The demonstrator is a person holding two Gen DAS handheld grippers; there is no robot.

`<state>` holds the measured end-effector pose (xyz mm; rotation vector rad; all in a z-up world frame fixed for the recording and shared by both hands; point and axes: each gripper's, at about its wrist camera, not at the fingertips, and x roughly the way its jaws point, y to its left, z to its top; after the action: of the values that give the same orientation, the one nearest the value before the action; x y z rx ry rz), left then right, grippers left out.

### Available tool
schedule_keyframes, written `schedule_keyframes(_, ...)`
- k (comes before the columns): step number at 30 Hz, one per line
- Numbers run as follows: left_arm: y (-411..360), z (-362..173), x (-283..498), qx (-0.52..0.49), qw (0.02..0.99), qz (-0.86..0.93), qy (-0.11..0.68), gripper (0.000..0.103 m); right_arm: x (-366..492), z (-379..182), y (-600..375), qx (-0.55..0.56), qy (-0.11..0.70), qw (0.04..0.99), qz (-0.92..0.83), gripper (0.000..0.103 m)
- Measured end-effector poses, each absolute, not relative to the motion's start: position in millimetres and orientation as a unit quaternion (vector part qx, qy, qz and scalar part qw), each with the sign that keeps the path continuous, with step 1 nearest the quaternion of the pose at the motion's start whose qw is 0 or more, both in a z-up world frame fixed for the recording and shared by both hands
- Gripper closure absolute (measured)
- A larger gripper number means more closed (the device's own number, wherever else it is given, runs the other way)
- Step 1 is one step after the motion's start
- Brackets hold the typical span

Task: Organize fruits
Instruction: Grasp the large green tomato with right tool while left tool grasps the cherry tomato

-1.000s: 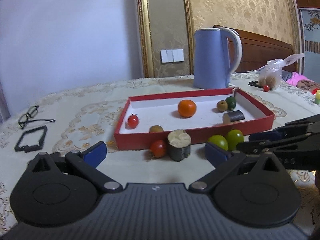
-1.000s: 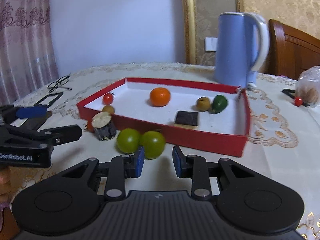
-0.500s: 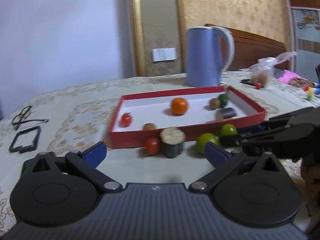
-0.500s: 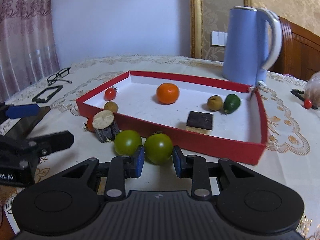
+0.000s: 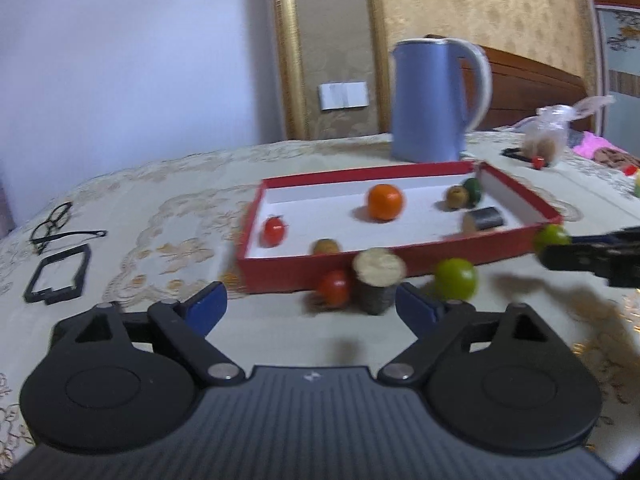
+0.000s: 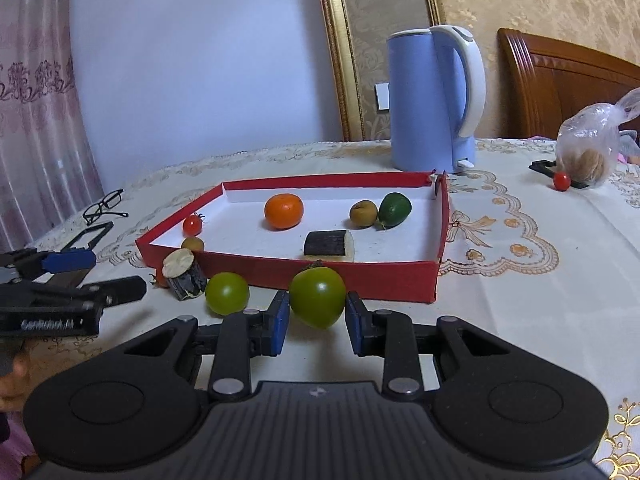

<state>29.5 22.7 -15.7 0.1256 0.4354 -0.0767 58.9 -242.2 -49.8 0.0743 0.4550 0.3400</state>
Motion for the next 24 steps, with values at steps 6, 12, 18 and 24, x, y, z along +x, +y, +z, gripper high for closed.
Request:
schedule_keyframes(6, 30, -19, 51, 0.094, 0.966, -0.002, 0.242, 0.015, 57, -50, -241, 0.041, 0.222, 0.958, 0.177, 0.073)
schedule_keyframes(12, 20, -28, 65, 0.121, 0.959, -0.004, 0.256, 0.016, 57, -50, -242, 0.041, 0.222, 0.958, 0.174, 0.073)
schedule_keyframes(18, 8, -26, 69, 0.127, 0.959, -0.014, 0.251, 0.017, 57, -50, -242, 0.042, 0.223, 0.958, 0.173, 0.073)
schedule_keyframes(24, 6, -29, 81, 0.125, 0.955, -0.012, 0.267, 0.021, 58, -52, -241, 0.042, 0.224, 0.958, 0.176, 0.073)
